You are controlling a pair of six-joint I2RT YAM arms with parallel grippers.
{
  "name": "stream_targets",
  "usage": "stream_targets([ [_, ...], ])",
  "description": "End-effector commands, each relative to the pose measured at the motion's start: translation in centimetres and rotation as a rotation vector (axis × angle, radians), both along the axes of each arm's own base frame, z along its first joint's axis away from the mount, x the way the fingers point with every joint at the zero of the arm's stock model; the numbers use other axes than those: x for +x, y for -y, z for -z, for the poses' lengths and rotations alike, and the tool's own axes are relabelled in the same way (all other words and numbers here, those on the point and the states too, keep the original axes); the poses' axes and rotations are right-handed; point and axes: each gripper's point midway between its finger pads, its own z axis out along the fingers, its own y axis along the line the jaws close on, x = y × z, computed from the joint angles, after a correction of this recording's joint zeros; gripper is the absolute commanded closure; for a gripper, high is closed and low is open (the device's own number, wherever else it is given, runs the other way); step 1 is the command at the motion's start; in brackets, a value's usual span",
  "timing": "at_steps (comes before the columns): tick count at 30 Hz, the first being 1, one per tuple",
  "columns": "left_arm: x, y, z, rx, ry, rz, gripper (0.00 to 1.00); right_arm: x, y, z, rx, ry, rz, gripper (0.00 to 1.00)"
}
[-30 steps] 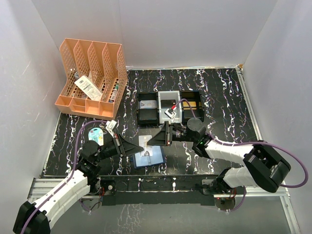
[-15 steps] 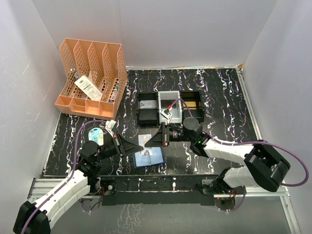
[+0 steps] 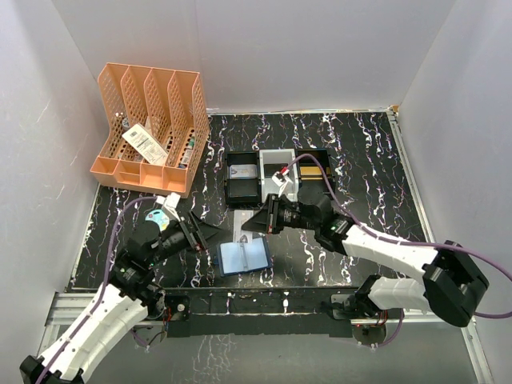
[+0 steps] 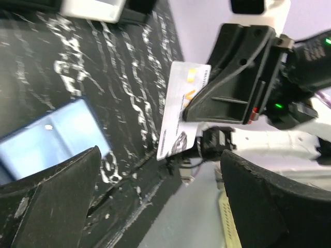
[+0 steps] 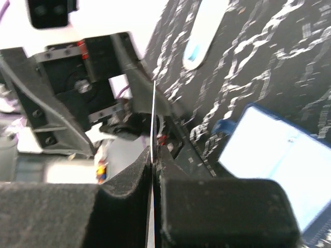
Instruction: Take the credit cards out of the card holder
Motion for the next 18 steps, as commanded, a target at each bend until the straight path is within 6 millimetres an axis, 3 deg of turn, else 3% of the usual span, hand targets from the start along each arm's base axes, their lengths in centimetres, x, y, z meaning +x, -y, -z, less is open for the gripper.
stream_targets([
  [1,1.4,-4.6,3.4,0.337,-0.068,-0.196,0.01,5.0,3.4,2.0,-0.273,0.077,0.292,1.0],
  [2,1.5,-5.5,4.2,0.417,-0.104,-0.219,0.01,5.9,4.5,3.0,-0.355,0.065,0.351,1.0],
  [4,2.5,-6.9,4.0,0.532,-0.12,-0.271,0.01,7.1,5.7,3.5,-0.455,0.115,0.388,1.0],
  [10,5.4,-8.4,2.7,0.798,-0.125,-0.26,0.01,9.9,7.5,1.1,-0.587,0.301,0.451,1.0],
  [14,7.9,-11.1,2.1,0.916,-0.083,-0.334,0.01,11.3,7.4,-1.1,-0.605,0.462,0.435,1.0],
  [18,9.3,-14.3,2.5,0.924,-0.097,-0.409,0.01,11.6,6.0,-2.8,-0.598,0.672,0.323,1.0],
])
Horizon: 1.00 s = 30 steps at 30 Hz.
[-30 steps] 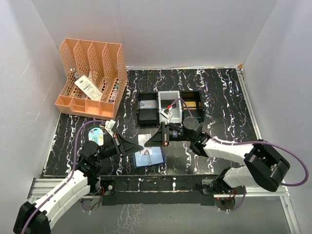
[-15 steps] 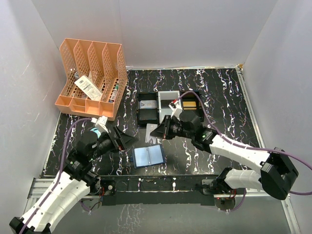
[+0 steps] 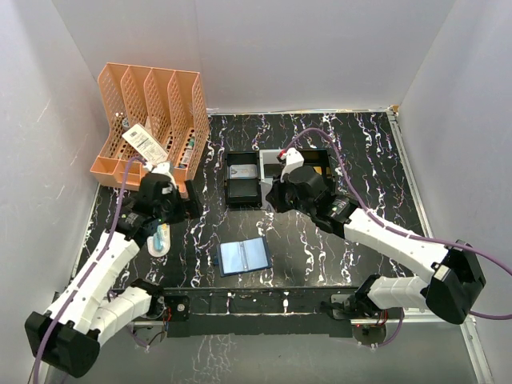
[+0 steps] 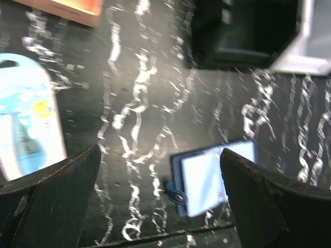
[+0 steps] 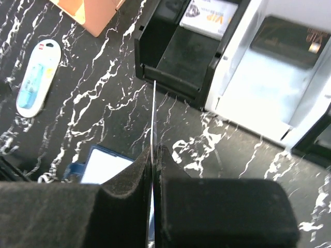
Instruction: Take the credit cards out of the card holder
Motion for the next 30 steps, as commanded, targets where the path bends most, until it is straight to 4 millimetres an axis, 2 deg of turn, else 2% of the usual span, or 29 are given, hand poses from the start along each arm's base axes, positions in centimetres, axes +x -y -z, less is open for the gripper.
stream_targets([
  [1,1.2,-5.3,-0.1,0.126,0.044,-0.085,0.01,1.7,-1.3,-4.6,-0.088,0.302,-0.165,1.0],
  [3,1.7,-7.3,0.2,0.158,0.074,-0.162,0.01,1.7,-1.9,-5.2,-0.146,0.402,-0.233,1.0],
  [5,1.6,-8.3,-0.6,0.164,0.099,-0.21,0.01,1.9,-2.3,-5.4,-0.23,0.49,-0.286,1.0],
  [8,1.1,-8.7,-1.1,0.15,0.14,-0.248,0.01,2.8,-2.4,-5.5,-0.355,0.592,-0.326,1.0],
  [13,0.7,-9.0,-2.0,0.124,0.199,-0.283,0.01,4.8,-3.4,-6.0,-0.449,0.662,-0.327,1.0],
  [18,0.4,-9.9,-1.9,0.153,0.172,-0.33,0.01,7.0,-5.0,-5.1,-0.531,0.697,-0.35,1.0],
  [20,0.5,-9.6,-2.0,0.143,0.177,-0.318,0.01,8.6,-5.2,-4.8,-0.476,0.692,-0.287,1.0],
  [22,0.5,-9.1,-2.1,0.123,0.193,-0.286,0.01,10.0,-6.0,-4.6,-0.333,0.643,-0.304,1.0],
  [24,0.5,-8.8,-2.2,0.113,0.204,-0.271,0.01,11.0,-6.6,-4.2,-0.262,0.602,-0.334,1.0],
  [30,0.4,-9.2,-2.4,0.126,0.207,-0.291,0.01,12.9,-7.8,-2.9,-0.332,0.6,-0.374,1.0],
])
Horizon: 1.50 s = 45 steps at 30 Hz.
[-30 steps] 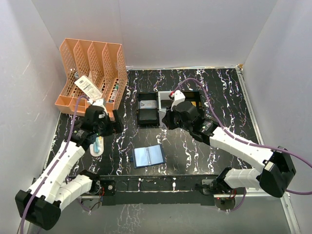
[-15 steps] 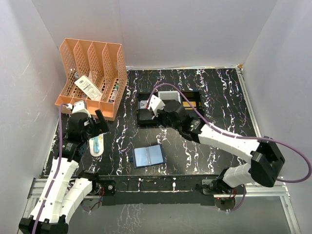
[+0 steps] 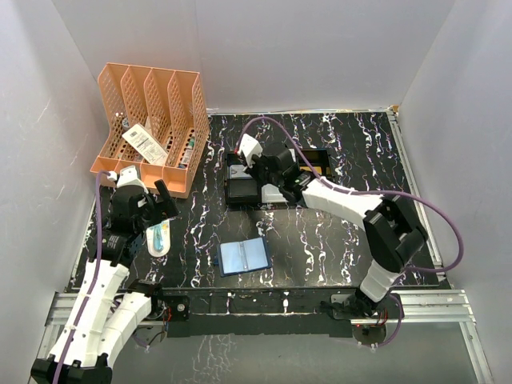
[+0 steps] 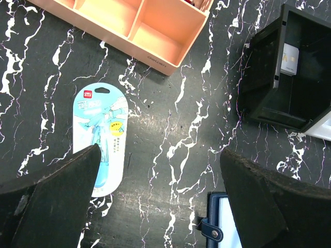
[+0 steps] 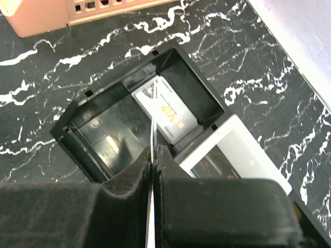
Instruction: Take the credit cards out of the card holder
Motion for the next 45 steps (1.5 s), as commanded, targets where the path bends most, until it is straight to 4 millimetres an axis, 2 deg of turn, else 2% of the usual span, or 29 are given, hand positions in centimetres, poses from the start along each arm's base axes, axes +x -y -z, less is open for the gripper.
stream_targets([
  [1,0.0,-0.3,-0.1,0.011,0.007,-0.009,0.01,1.5,-3.3,-4.9,0.081,0.101,-0.07,1.0],
  [3,-0.1,-0.4,0.0,0.012,0.005,-0.01,0.01,2.2,-3.3,-4.9,0.051,0.117,-0.06,1.0],
  [5,0.0,-0.3,-0.1,0.011,0.007,-0.008,0.01,2.8,-3.5,-3.2,0.005,0.105,-0.063,1.0],
  [12,-0.1,-0.3,-0.2,0.012,0.013,-0.008,0.01,5.8,-3.4,0.0,-0.147,0.118,-0.007,1.0],
  [19,0.0,-0.3,-0.1,0.01,0.008,-0.005,0.01,8.4,-2.8,2.2,-0.282,0.171,0.049,1.0],
  [28,0.0,-0.2,0.0,0.012,0.004,-0.003,0.01,9.8,-2.8,4.7,-0.39,0.22,0.089,1.0],
  [35,0.0,-0.1,0.4,0.013,-0.015,0.007,0.01,9.9,-3.4,6.6,-0.443,0.204,0.072,1.0],
  [39,0.1,0.0,0.5,0.012,-0.02,0.015,0.01,9.8,-3.9,7.0,-0.43,0.177,0.066,0.92],
  [42,0.1,0.1,0.6,0.01,-0.023,0.019,0.01,9.5,-4.1,7.1,-0.414,0.162,0.053,0.79],
  [45,0.0,0.2,0.7,0.008,-0.028,0.02,0.01,9.4,-4.1,7.4,-0.419,0.153,0.043,0.71],
])
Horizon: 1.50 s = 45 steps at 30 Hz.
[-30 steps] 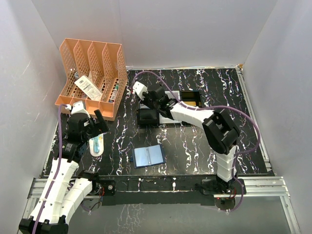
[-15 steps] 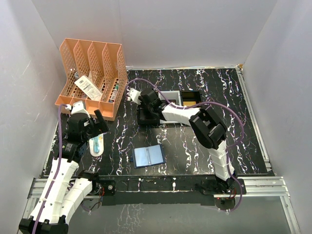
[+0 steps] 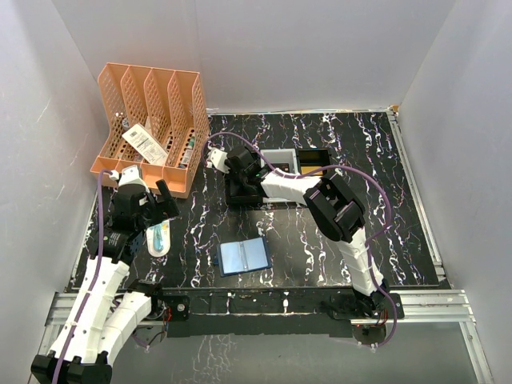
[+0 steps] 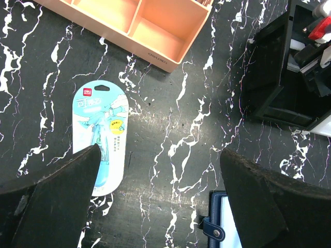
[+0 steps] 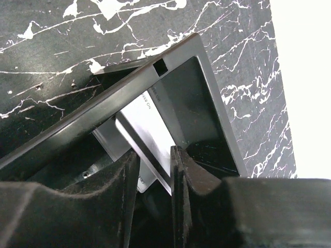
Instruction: Take the credit cards out of the card holder
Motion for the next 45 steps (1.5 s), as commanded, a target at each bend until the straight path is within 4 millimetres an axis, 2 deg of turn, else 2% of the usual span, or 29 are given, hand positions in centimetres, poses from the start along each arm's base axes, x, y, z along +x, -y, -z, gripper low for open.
stream_targets([
  [1,-0.1,0.1,0.2,0.002,-0.007,0.016,0.01,0.7,-1.2,-2.3,0.055,0.035,-0.006,0.69],
  [9,0.0,0.3,0.5,0.002,-0.021,0.027,0.01,-0.1,-1.1,-2.1,0.04,0.008,-0.029,0.6],
  [18,0.1,0.5,0.7,-0.003,-0.026,0.04,0.01,-1.0,-1.7,-3.3,0.089,-0.031,-0.066,0.48],
  [21,0.1,0.7,0.7,-0.006,-0.027,0.048,0.01,-1.3,-2.2,-5.1,0.15,-0.029,-0.067,0.45],
  [27,0.1,1.0,0.6,-0.014,-0.023,0.065,0.01,-3.1,-2.8,-11.6,0.397,0.006,-0.069,0.38],
  [32,0.1,1.2,0.6,-0.021,-0.018,0.077,0.01,-5.9,-0.6,-16.2,0.647,0.012,0.022,0.3],
  [34,0.1,1.7,0.5,-0.033,-0.015,0.101,0.01,-7.4,0.8,-17.2,0.759,-0.026,0.103,0.22],
  [37,0.2,3.2,0.4,-0.077,-0.006,0.18,0.01,-9.7,2.8,-16.4,0.913,-0.169,0.275,0.12],
  [41,0.0,4.8,0.1,-0.185,-0.014,0.19,0.02,-14.2,4.0,-11.7,0.939,-0.472,0.464,0.17],
  [43,0.0,7.5,-1.0,-0.347,0.011,0.244,0.04,-17.3,3.7,-9.3,0.914,-0.653,0.492,0.2],
  [44,-0.4,9.4,-1.5,-0.454,0.009,0.306,0.05,-18.8,3.8,-7.7,0.919,-0.734,0.525,0.23],
  [45,-0.9,10.9,-1.4,-0.537,-0.006,0.356,0.07,-20.1,3.7,-6.9,0.94,-0.795,0.532,0.25],
])
